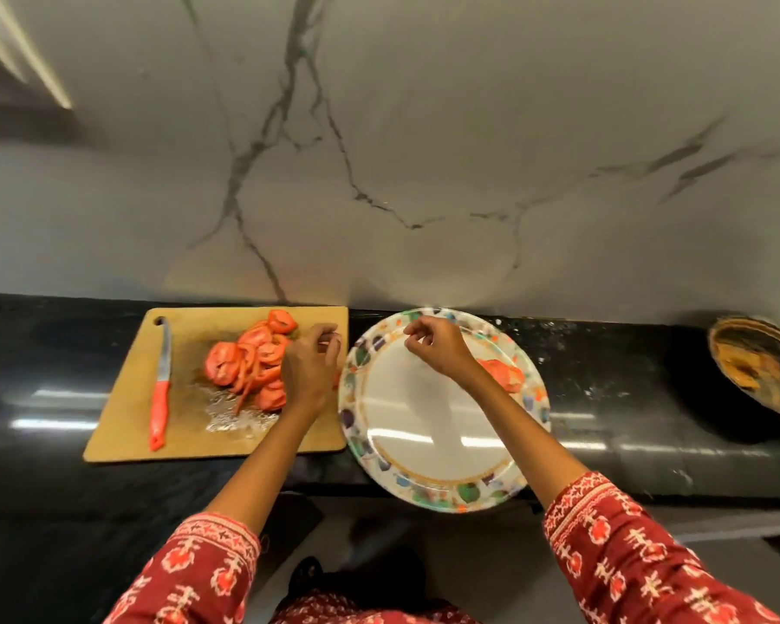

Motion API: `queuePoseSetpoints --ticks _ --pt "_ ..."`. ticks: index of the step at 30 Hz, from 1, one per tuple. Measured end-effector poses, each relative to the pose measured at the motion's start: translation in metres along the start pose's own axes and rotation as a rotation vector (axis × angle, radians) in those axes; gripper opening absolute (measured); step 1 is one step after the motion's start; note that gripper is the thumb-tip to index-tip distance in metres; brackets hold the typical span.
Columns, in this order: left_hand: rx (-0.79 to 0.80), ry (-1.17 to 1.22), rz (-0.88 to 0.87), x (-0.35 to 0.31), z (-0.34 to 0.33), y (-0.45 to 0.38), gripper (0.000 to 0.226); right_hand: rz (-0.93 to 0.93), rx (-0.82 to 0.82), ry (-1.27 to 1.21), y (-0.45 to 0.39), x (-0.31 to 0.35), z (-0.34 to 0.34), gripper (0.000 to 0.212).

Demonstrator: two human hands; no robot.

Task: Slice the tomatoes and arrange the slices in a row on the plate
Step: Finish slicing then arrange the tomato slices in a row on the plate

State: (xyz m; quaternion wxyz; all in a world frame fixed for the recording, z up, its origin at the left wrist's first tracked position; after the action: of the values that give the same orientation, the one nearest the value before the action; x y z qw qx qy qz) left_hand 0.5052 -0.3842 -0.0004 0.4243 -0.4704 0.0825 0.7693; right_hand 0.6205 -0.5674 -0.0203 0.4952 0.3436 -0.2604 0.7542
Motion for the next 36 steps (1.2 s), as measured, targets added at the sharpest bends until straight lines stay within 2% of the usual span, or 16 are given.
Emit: queuePoseSetpoints --ticks 5,11,16,21,26,33,36 --pt "-0.179 -0.041 0.072 0.047 0.075 -0.019 0.021 0.042 0.17 -0.003 -0.006 0.052 -0.065 0.02" --pt "-0.251 -0.08 0.216 0.096 0.127 -0.03 0.022 0.073 0.276 0.044 -0.007 0.093 -0.115 0.026" --pt "-0.181 -0.059 0.289 0.113 0.132 -0.035 0.023 -0.022 0.318 0.09 -0.018 0.116 -0.142 0.027" --pt "-0.146 -0.047 0.273 0.121 0.136 -0.038 0.025 -0.165 0.301 0.23 -0.023 0.122 -0.16 0.037" --pt "-0.118 -0.013 0.25 0.131 0.141 -0.043 0.024 -0.278 0.394 0.284 -0.024 0.125 -0.174 0.033" --pt "-0.099 0.038 0.234 0.142 0.148 -0.043 0.025 -0.34 0.47 0.146 -0.019 0.124 -0.175 0.035" --pt "-0.093 0.047 0.225 0.144 0.148 -0.043 0.025 -0.375 0.444 0.045 -0.02 0.121 -0.174 0.034"
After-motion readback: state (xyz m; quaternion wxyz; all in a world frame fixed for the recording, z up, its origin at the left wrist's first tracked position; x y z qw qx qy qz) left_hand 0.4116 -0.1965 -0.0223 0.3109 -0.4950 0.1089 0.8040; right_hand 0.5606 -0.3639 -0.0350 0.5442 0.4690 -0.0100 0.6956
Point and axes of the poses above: each hand's wrist, its own y-axis away from the middle knuckle, its own z-axis out of the back of the hand, x = y × z, the point moved 8 cm from there along -y, towards the middle knuckle, and after that the axes turned 5 degrees about -x, right-handed, at the moved point
